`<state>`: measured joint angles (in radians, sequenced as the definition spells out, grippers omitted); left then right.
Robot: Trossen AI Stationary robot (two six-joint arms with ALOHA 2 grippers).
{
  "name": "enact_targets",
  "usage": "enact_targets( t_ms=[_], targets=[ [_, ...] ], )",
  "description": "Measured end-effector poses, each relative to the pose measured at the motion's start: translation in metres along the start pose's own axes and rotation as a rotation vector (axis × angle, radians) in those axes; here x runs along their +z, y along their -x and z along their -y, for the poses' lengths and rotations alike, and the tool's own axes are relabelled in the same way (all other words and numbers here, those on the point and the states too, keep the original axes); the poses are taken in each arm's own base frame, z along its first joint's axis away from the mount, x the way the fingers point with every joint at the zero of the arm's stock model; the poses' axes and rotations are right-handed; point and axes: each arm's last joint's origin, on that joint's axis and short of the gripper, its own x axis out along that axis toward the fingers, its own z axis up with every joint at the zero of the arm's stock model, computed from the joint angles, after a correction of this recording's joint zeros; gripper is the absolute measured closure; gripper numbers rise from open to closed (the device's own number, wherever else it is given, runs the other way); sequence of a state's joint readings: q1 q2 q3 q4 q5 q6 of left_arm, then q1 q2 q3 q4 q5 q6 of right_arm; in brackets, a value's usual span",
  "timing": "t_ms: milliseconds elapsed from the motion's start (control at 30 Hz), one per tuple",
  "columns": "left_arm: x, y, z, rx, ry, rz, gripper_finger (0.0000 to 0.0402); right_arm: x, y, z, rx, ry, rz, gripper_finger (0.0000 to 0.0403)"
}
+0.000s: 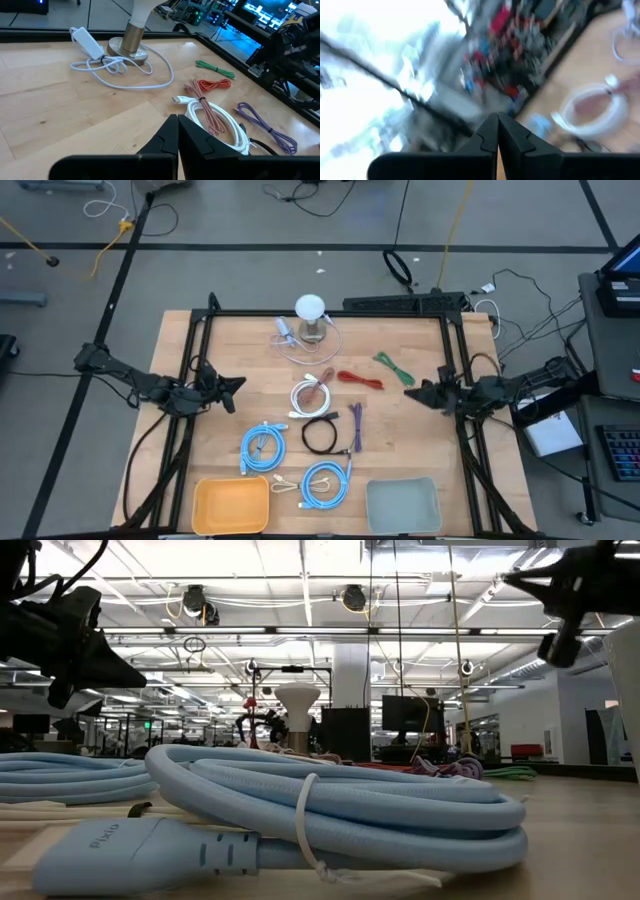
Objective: Pick & Place USB Port
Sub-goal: Put the green charger cable into the gray bin
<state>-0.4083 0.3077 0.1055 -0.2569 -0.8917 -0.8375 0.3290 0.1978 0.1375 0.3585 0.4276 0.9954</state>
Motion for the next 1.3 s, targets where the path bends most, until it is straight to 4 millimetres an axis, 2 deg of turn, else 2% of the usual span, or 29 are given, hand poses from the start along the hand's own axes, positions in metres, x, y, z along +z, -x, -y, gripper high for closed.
enact_targets(
  t_ms=[133, 333, 567, 633, 700, 800, 900, 1033, 1167, 1300],
  targets=[
    [0.000, 0.000, 0.000, 0.000, 0.000, 0.000, 0.0398, 0.011, -0.001, -0.009, 0.032, -0.127, 0.191, 0.0403],
    [0.000, 0.000, 0.000, 0.000, 0.000, 0.000, 0.0398, 0.016, 0.000, -0.010, -0.031, -0.169, 0.357, 0.0403],
    [0.001, 0.000, 0.001, 0.006, 0.023, 0.022, 0.0398, 0.019, 0.000, -0.006, -0.168, -0.058, 0.488, 0.0403],
    [0.005, 0.000, 0.003, 0.006, 0.091, 0.067, 0.0398, 0.020, 0.001, -0.004, -0.223, -0.037, 0.543, 0.0403],
    [0.012, 0.001, 0.004, 0.059, 0.194, 0.187, 0.0398, 0.021, 0.002, -0.003, -0.277, -0.001, 0.588, 0.0403],
    [0.029, 0.003, 0.007, 0.106, 0.538, 0.416, 0.0398, 0.021, 0.002, -0.002, -0.338, 0.049, 0.625, 0.0403],
    [0.050, 0.007, 0.012, 0.043, 0.848, 0.561, 0.0398, 0.022, 0.003, -0.001, -0.379, 0.038, 0.674, 0.0403],
    [0.075, 0.018, 0.013, -0.075, 1.147, 0.700, 0.0398, 0.023, 0.005, 0.000, -0.436, 0.054, 0.724, 0.0403],
    [0.097, 0.035, 0.008, -0.121, 1.173, 0.807, 0.0398, 0.022, 0.005, 0.001, -0.472, 0.108, 0.719, 0.0403],
    [0.111, 0.051, 0.002, -0.254, 1.179, 0.890, 0.0398, 0.022, 0.005, 0.001, -0.441, 0.032, 0.737, 0.0403]
  ],
)
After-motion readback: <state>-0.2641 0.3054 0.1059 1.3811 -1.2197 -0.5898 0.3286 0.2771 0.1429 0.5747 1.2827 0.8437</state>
